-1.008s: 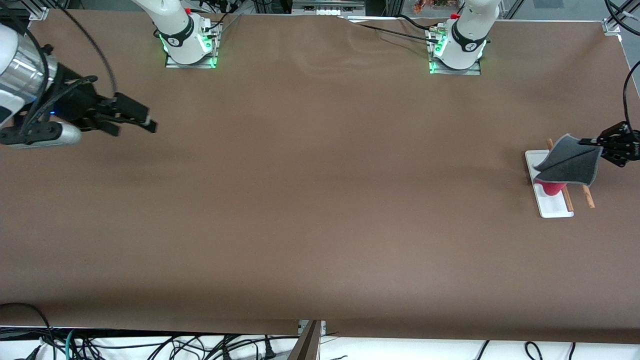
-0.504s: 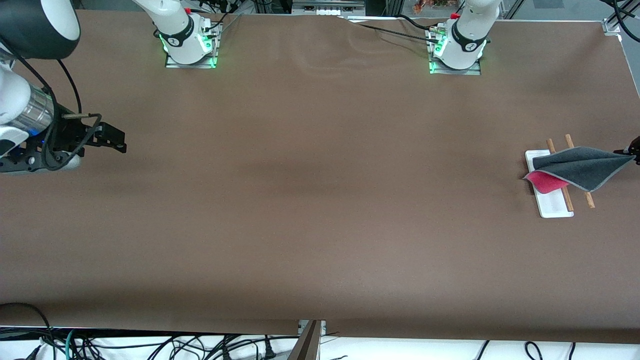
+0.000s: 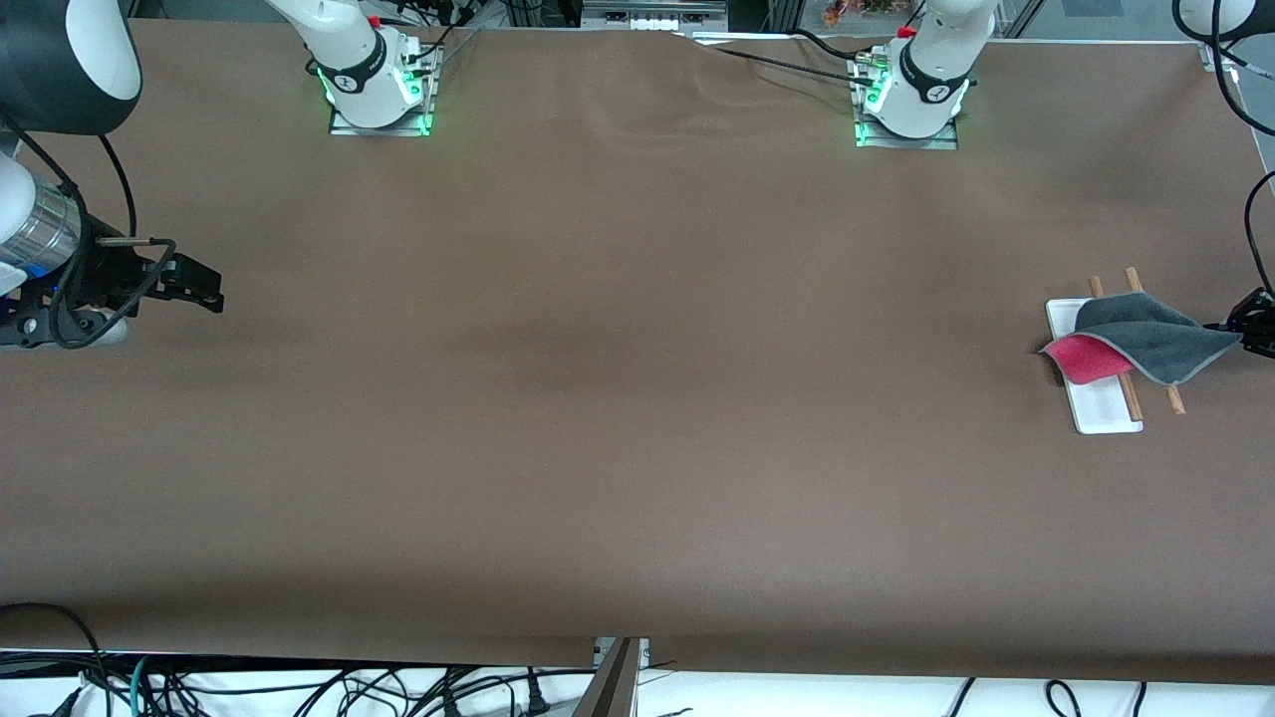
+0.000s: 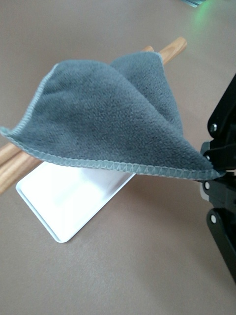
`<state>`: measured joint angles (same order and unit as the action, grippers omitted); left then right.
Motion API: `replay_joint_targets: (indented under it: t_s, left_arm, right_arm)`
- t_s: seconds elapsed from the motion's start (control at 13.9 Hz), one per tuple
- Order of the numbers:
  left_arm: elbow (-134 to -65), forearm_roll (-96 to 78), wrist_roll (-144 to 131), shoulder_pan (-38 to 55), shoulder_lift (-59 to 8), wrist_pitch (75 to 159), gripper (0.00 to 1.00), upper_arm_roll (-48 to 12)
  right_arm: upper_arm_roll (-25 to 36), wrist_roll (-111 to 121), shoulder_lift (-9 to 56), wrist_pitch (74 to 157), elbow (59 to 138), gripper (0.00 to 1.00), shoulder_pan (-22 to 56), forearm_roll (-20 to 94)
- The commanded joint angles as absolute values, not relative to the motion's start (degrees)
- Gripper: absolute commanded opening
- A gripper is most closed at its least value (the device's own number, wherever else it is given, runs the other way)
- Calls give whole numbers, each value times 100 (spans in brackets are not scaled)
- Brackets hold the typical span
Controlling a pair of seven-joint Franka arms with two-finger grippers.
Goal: Pass towel and hang on rack
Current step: 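Open the left gripper to release the towel on the rack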
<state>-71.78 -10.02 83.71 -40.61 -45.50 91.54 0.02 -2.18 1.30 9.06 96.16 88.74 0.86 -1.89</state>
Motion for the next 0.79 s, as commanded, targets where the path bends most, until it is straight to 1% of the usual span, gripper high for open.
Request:
replay_joint_targets:
  t_s: [0.0, 0.14, 0.22, 0.29, 0.36, 0.72]
  left_arm:
    - [-6978, -870, 8508, -4131, -4676, 9184, 0, -18]
    - [-6979, -861, 8517, -4131, -4719, 9316, 0, -18]
    - [-6979, -861, 8517, -4131, -4746, 9395, 28, -18]
    - [-6979, -870, 8508, -4131, -4790, 9465, 87, -18]
    - [-6979, -879, 8508, -4140, -4790, 9466, 100, -18]
    - [-6900, -870, 8473, -4140, -4650, 9440, 100, -18]
  right_arm:
    - [-369, 141, 694, 9685, 9079, 100, 9, -228]
    - [-369, 132, 712, 9694, 9079, 100, 18, -255]
    - [-360, 141, 729, 9720, 9079, 100, 18, -246]
    - [-360, 141, 729, 9703, 9044, 100, 18, -220]
    - [-369, 167, 738, 9694, 8992, 100, 61, -246]
    - [-360, 132, 782, 9765, 8930, 100, 79, -229]
